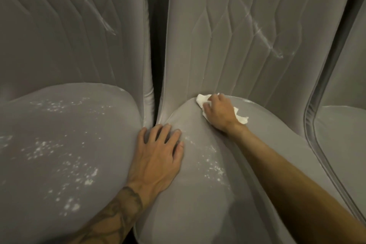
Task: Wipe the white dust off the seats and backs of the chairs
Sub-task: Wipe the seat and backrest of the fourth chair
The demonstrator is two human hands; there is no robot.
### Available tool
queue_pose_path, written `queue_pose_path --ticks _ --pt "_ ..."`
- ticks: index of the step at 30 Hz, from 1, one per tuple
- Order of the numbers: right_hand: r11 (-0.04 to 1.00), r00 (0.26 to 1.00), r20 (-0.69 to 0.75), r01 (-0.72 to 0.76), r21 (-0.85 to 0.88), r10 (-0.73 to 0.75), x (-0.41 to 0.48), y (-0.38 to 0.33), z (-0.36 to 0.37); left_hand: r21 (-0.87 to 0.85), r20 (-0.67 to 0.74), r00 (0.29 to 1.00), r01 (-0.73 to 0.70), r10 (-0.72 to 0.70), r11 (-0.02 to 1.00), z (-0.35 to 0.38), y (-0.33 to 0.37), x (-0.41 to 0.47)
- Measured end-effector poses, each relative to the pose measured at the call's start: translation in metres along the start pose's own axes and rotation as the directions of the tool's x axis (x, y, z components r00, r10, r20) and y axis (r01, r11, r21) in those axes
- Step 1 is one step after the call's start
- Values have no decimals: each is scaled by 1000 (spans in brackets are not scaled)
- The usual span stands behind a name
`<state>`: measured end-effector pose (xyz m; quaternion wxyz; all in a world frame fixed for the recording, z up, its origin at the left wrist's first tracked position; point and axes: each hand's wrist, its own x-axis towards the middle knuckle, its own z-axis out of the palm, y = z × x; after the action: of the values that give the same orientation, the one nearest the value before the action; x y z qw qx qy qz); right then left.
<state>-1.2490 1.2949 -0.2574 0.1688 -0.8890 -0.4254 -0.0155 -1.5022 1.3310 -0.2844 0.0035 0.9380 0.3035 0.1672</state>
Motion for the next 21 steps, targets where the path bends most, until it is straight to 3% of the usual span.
queue_pose_path --ticks 2,5,7,9,12,13,15,18,19,21 --pt "999 1000 1 27 -24 -27 -8 -18 7 -2 -7 1000 -3 3 1000 -1 0 1" --pt "938 943 28 325 124 -330 -51 -41 15 -10 -28 1000 -11 10 1000 -1 0 0" --pt "889 893 75 429 161 -444 -59 -34 6 -30 -28 1000 -8 7 1000 -1 -2 0" --pt "926 925 83 361 110 -370 -41 -17 -4 -47 -26 1000 4 -5 999 0 -1 0" --pt "997 997 13 82 16 -82 -12 -6 -7 -49 -18 1000 20 -21 999 -1 0 0" --pt "998 998 -13 62 -16 -62 -14 -14 -3 -50 -18 1000 18 -19 999 -1 0 1" --pt "986 987 0 163 33 -163 -36 -32 9 -62 -32 999 10 -12 998 -1 0 0" --pt "900 906 33 415 134 -423 -75 -27 5 -61 -43 999 8 -10 998 -2 0 -1" --pt "896 902 28 425 127 -432 -72 -14 -2 -58 -36 999 7 -10 998 -2 0 -1" --pt "961 963 5 270 64 -271 -56 19 -17 -63 -28 1000 4 -6 998 -2 0 -1"
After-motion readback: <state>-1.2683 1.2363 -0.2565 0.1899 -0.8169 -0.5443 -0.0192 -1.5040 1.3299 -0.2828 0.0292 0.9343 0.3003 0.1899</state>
